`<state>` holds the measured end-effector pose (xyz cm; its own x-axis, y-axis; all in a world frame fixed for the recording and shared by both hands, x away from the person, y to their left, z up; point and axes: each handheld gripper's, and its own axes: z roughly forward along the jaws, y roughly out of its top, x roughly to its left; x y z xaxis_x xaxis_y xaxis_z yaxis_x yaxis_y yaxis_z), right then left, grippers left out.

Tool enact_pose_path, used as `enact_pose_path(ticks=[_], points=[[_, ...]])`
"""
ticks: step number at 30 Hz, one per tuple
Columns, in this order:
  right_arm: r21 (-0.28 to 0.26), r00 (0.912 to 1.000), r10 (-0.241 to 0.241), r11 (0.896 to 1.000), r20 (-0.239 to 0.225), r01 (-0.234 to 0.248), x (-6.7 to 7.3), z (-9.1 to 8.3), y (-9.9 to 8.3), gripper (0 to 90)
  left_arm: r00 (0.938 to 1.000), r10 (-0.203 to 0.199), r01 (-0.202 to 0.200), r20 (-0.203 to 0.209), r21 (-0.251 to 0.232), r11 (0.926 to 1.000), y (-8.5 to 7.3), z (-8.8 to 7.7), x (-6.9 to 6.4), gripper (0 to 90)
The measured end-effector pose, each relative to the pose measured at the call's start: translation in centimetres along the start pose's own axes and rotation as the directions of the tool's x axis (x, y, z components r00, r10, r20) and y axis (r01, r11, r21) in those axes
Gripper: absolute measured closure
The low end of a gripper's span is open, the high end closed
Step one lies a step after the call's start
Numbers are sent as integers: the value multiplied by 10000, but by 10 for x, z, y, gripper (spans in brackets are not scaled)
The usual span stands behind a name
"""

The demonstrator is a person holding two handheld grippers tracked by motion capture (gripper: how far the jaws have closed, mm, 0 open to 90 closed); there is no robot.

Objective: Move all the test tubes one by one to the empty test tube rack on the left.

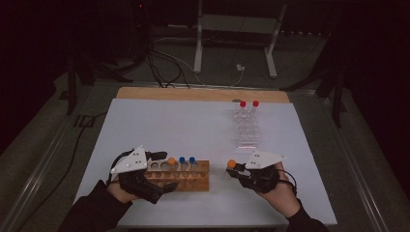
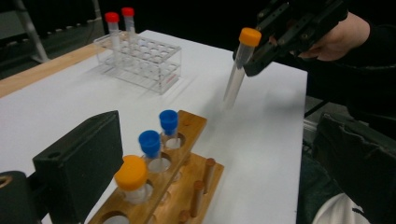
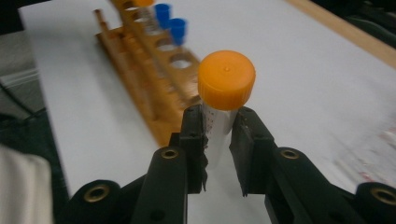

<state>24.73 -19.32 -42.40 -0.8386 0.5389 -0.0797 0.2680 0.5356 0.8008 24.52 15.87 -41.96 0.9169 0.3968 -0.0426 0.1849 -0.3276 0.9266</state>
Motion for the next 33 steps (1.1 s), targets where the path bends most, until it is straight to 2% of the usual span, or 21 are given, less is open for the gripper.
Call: enact_pose_path(ticks=[8,11,17,20,25,29,33], points=[[256,9959,-391,9988,-817,413,21,10,2,750,9997,30,-31,263,18,10000,1,5,-6,31],[263,9909,-596,9977,-1209,632,30,15,6,750,9993,6,-7,364,23,10000,1,6,-8,40],[246,9749,-1102,9928,-1933,1171,49,28,15,750,9974,36,-41,717,65,10000,3,11,-14,81],[191,9658,-1207,9915,-2293,1285,56,35,20,750,9956,161,-160,920,-15,9999,3,14,-20,163],[203,9559,-1436,9879,-2561,1538,65,43,25,750,9913,412,-415,1249,-2,9991,4,19,-29,280],[174,9526,-1510,9868,-2640,1613,68,46,28,750,9872,622,-646,1470,112,9979,2,23,-32,424],[161,9502,-1534,9864,-2711,1638,69,47,29,749,9844,722,-761,1602,183,9969,1,25,-34,514]])
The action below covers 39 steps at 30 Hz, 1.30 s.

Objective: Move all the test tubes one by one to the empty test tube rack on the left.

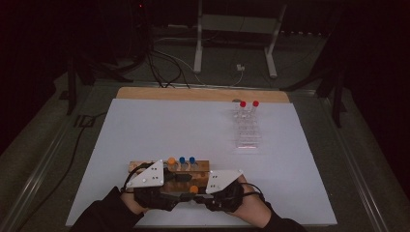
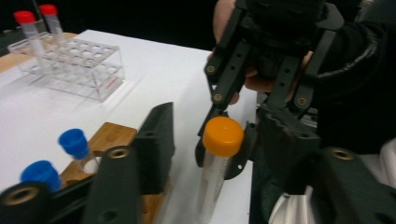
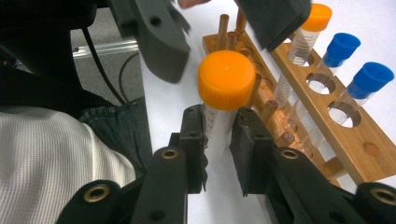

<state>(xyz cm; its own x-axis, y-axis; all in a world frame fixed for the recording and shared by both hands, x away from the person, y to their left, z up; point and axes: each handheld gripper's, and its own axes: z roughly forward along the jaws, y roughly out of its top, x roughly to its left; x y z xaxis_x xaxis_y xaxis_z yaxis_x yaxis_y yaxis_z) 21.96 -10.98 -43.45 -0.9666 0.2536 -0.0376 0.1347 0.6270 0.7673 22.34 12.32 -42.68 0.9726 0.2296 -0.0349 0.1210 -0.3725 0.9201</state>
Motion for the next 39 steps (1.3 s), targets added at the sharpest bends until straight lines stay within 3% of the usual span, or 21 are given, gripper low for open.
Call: enact_pose_path(ticks=[8,13,17,21,24,29,34,39], points=[[-56,10000,44,10000,6,-44,0,0,1,749,9998,203,-204,70,182,9996,-2,6,-2,593],[-10,10000,41,10000,-14,-41,-1,2,0,749,9997,243,-244,51,190,9995,-3,8,-1,691],[-70,9999,90,9999,-51,-91,-1,2,0,748,9993,371,-371,18,79,9993,-3,6,-1,711],[-314,10000,74,9995,6,-73,-1,0,0,732,9997,225,-225,-102,-45,9997,0,3,0,717],[-468,9998,164,9988,99,-159,-3,-3,0,593,9994,147,-154,-312,-223,9996,4,-6,4,719],[-890,9963,526,9949,682,-464,-8,-15,-2,445,9952,235,-277,-952,-434,9987,13,-28,9,719],[-1421,9878,1037,9860,1165,-867,-16,-31,-3,286,9844,314,-403,-1731,-479,9980,19,-48,14,719],[-1849,9732,1589,9744,1663,-1275,-23,-42,-5,123,9707,308,-453,-2382,-557,9974,22,-64,18,719]])
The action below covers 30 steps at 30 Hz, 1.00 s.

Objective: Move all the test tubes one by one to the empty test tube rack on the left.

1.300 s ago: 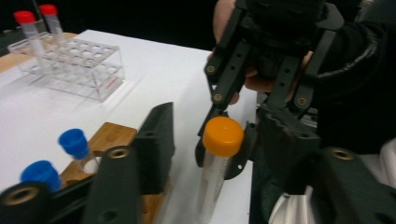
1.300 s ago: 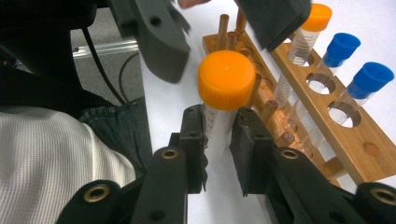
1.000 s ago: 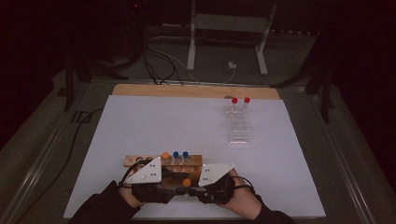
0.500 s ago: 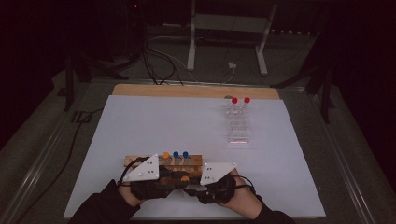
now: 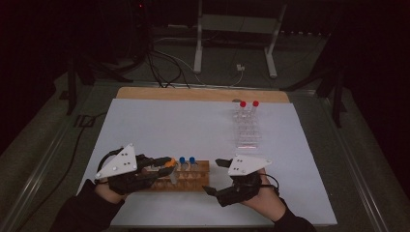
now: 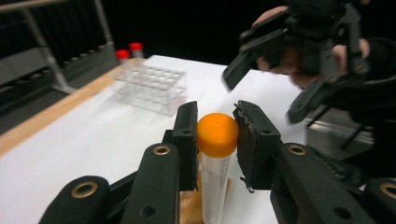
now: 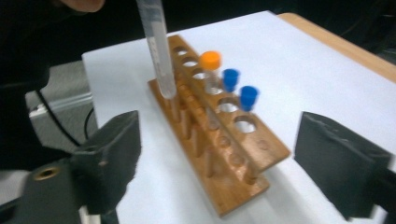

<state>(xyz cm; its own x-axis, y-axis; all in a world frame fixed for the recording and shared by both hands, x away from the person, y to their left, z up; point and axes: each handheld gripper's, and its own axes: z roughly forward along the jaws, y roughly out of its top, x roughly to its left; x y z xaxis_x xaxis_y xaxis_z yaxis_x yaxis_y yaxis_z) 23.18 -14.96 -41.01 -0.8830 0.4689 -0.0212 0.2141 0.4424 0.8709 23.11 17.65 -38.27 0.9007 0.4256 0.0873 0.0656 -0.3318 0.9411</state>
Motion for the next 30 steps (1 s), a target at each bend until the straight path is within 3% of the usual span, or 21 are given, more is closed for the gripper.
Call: enact_pose_path(ticks=[4,9,15,21,30], points=[[-118,9993,221,9997,314,-218,-5,-5,1,7,9982,-32,25,-593,-114,9999,1,-10,7,719],[-352,9983,514,9981,279,-504,-10,-10,0,0,9928,-259,246,-1166,-129,9996,-5,-11,17,719],[-363,9983,471,9983,345,-458,-13,-12,-1,0,9875,-355,357,-1533,-11,9994,-15,-4,25,719],[-308,9986,404,9988,352,-393,-13,-13,-2,0,9868,-539,573,-1527,182,9982,-25,4,31,719],[-303,9985,453,9986,293,-444,-14,-12,-3,0,9916,-657,750,-1118,807,9939,-40,15,37,719]])
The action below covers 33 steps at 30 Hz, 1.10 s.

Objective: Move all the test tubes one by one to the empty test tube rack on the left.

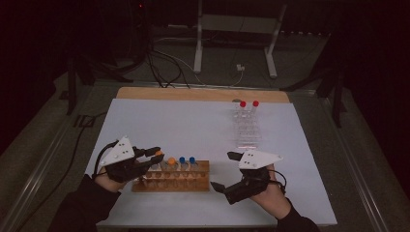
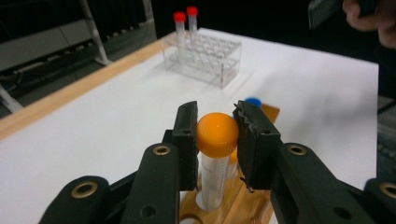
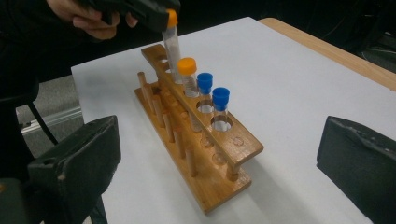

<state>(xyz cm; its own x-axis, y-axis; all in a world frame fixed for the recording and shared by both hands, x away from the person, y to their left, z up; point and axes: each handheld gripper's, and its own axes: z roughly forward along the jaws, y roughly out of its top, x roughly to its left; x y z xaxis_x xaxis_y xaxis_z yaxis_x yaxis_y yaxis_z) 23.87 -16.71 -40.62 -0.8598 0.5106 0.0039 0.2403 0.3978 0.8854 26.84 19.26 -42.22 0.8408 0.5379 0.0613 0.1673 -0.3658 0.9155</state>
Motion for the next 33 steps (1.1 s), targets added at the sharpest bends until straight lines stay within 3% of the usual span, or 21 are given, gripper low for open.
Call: enact_pose_path(ticks=[6,33], points=[[-53,10000,43,10000,-55,-44,-1,-1,0,0,9996,50,-61,276,375,9993,-7,5,3,718],[-159,10000,64,9999,-54,-65,-2,-3,1,0,9984,128,-194,559,1190,9927,-18,20,6,713]])
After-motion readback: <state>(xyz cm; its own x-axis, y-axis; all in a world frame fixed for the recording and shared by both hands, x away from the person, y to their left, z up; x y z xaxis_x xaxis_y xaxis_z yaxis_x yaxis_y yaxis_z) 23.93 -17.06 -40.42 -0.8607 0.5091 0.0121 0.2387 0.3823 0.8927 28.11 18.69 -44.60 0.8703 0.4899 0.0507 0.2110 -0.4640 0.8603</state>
